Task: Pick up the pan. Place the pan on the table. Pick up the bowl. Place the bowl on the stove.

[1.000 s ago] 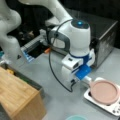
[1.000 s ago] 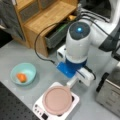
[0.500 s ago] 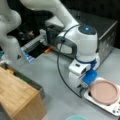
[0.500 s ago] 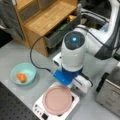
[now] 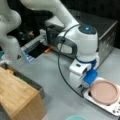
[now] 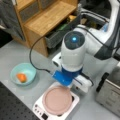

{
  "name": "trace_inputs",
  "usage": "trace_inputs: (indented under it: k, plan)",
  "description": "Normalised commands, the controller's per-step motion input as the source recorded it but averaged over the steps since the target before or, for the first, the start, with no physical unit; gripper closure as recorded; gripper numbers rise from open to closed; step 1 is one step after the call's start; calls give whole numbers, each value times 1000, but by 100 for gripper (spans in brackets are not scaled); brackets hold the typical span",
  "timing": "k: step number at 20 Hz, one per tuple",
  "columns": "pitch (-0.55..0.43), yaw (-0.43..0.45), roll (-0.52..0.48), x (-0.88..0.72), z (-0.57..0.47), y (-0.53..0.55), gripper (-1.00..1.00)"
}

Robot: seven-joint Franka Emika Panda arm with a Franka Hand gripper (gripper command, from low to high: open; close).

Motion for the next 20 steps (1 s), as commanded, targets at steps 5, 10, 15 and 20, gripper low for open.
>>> trace_inputs:
  k: [5, 10, 15, 20]
  plan:
    - [75, 97, -43, 194, 70, -6, 100]
    - [69, 80, -18, 171, 51, -12, 100]
    - [46, 69, 9, 131, 45, -2, 100]
    - [35, 61, 17, 84, 46, 2, 100]
